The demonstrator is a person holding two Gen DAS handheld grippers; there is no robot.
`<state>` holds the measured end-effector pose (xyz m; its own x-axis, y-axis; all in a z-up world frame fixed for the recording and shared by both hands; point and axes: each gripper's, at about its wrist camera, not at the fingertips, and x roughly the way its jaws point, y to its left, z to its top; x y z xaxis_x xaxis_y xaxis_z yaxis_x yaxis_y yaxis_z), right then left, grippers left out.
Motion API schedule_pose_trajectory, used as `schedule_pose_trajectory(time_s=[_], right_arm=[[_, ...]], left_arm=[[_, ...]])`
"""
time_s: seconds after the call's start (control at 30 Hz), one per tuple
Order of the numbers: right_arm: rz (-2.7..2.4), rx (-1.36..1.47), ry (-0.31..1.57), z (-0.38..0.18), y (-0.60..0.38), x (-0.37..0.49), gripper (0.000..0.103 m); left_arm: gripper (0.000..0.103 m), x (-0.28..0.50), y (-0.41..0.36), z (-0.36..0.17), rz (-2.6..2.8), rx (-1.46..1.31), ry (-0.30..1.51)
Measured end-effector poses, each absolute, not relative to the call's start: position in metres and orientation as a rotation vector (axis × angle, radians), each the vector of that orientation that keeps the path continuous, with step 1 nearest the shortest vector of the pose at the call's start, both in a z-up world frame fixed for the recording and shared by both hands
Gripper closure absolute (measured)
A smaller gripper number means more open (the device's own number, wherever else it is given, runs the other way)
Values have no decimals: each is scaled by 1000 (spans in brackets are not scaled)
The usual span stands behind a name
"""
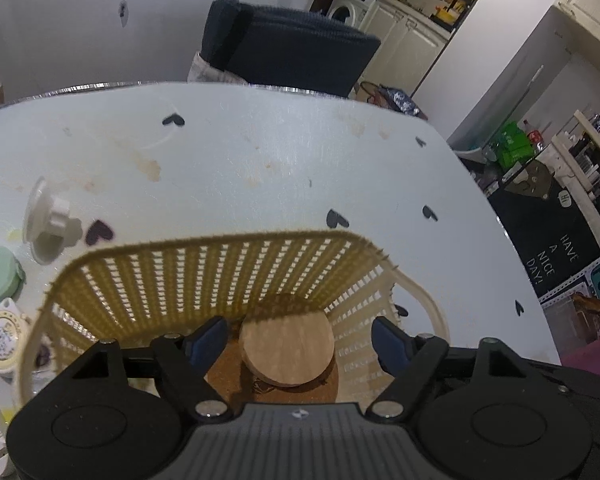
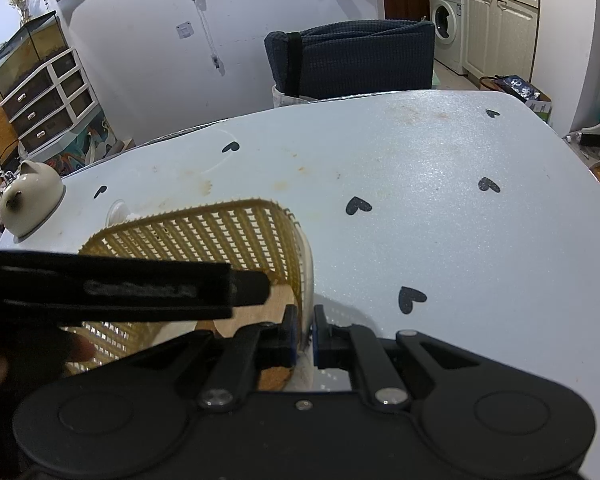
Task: Organize rigid objects
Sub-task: 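Lower the wooden coaster into the basket and open the left gripper while the right gripper holds the basket, then withdraw the left gripper and move it to the white plastic holder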
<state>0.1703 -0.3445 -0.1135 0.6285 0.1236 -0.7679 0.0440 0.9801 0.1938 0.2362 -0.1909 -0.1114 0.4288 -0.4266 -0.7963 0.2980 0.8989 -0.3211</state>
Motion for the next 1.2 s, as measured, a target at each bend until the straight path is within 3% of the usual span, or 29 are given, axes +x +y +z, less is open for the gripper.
schedule_pose_trajectory(time_s=[0.4, 0.83, 1.2], right_arm=[[47, 212, 895, -113, -346, 171, 96], [28, 212, 876, -97, -351, 168, 93], [33, 220, 859, -91, -352, 165, 99]], left_arm=[[18, 208, -165, -73, -459, -140, 907], [7, 163, -115, -51, -391, -116, 793], [0, 123, -78, -56, -307, -32, 730]])
